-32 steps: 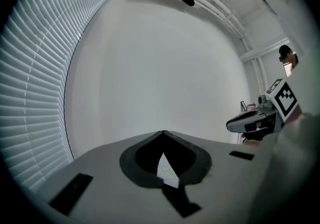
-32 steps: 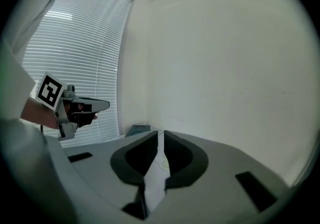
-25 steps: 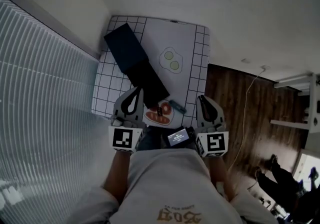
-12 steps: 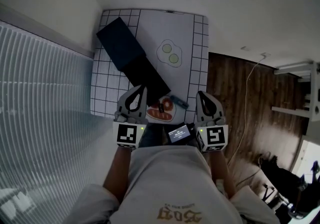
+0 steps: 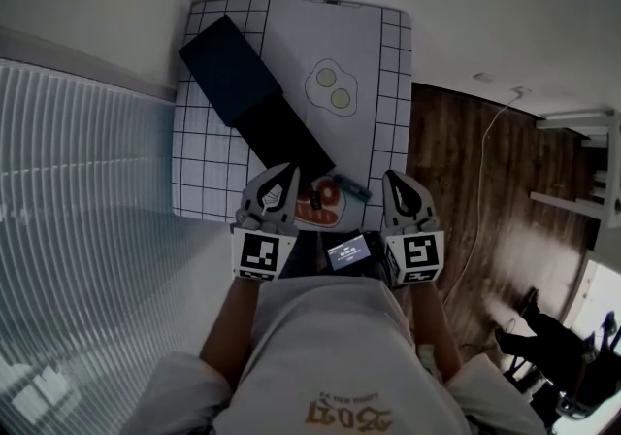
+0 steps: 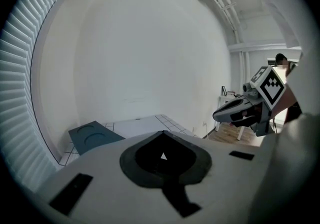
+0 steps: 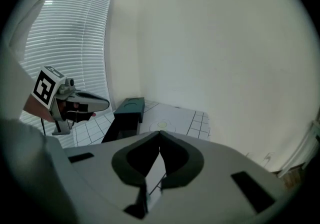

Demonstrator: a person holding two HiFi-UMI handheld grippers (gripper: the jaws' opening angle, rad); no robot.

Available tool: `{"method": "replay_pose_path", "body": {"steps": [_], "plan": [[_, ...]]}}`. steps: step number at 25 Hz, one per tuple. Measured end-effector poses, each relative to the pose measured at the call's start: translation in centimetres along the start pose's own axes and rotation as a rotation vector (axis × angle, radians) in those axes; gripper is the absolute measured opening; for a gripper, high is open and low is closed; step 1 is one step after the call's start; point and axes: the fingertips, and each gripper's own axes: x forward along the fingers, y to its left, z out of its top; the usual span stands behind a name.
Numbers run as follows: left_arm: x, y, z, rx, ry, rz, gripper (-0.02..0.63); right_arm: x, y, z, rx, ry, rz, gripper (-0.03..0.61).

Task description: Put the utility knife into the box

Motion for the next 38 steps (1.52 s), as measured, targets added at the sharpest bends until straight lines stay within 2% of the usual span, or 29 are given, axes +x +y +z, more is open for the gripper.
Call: {"method": "replay_pose_path", "body": {"steps": [10,16,23,38], "plan": [[1.0,-1.5,-3.9,0.007,0.090,-0.069,0.006,1.4,0.7,-4.2,0.018,0.113,0.044,0.008],[1.2,-2.8,-6.3,0.010,0.140,-0.109,0.006,2.0,2.1,-6.6,-0.052,0.164,0.079,0.009],[0.9,-4.8,-8.9,0.020,0.185,-0.165,0.006,2.5,3.2,-9.0,-0.017,0.213,0.111,0.009],[1.2,-7.9,-11.1,0.139,0.250,-0.288,0.006,3.2,4.3,-13.0,-0.071,0.305,0.180,0.009]]}}
